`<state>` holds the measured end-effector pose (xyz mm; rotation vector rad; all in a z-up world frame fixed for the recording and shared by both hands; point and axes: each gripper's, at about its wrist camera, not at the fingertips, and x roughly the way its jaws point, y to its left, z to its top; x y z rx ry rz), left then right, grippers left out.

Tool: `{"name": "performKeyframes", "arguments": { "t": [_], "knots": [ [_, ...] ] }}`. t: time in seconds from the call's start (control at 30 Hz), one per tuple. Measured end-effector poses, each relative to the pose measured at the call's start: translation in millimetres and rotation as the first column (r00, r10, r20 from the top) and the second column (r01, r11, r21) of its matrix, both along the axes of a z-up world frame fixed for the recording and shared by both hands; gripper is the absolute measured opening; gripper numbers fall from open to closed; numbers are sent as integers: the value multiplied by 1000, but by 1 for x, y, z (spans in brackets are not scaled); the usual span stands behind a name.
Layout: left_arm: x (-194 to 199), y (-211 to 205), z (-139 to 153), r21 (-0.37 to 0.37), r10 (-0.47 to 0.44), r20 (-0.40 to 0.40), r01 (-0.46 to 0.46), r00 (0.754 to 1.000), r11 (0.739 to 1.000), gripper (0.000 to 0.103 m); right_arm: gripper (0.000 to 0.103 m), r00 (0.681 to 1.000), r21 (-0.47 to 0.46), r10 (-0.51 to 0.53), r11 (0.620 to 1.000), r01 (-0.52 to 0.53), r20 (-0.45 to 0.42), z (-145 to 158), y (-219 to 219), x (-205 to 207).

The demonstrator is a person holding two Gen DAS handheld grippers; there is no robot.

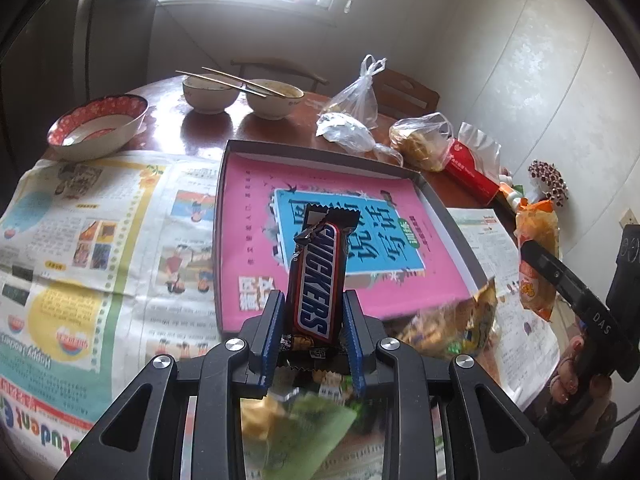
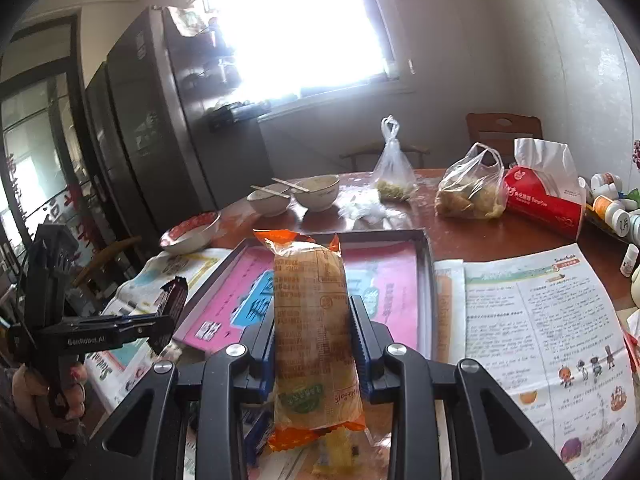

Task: Organize snacks
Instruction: 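Carry the Snickers bar with the left tool into the box while the right tool carries the bread roll there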

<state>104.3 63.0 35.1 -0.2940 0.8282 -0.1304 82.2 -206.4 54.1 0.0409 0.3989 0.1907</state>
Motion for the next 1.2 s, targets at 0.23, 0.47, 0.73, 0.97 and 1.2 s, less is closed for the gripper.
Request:
{"name": "performKeyframes", "arguments": {
  "t": [0.23, 0.47, 0.73, 0.97, 1.2],
  "knots": [
    [24, -3, -7, 2, -2, -13, 2, 1000, 1000, 29, 32, 999, 35, -30, 999, 31, -27, -4, -16, 27],
    [42, -5, -16, 5, -4, -34, 4, 999, 1000, 29, 32, 996, 65, -60, 996, 65, -68, -15, -32, 49],
    [55, -6, -28, 6, -4, -55, 4, 998, 1000, 29, 32, 989, 75, -71, 994, 81, -131, -30, -40, 65],
    [64, -6, -39, 14, 5, -75, -4, 997, 1000, 29, 32, 980, 63, -73, 994, 86, -185, -43, -40, 77],
    [67, -7, -44, 24, 7, -86, -4, 996, 1000, 29, 32, 970, 64, -79, 993, 96, -232, -54, -42, 86]
  ]
}}
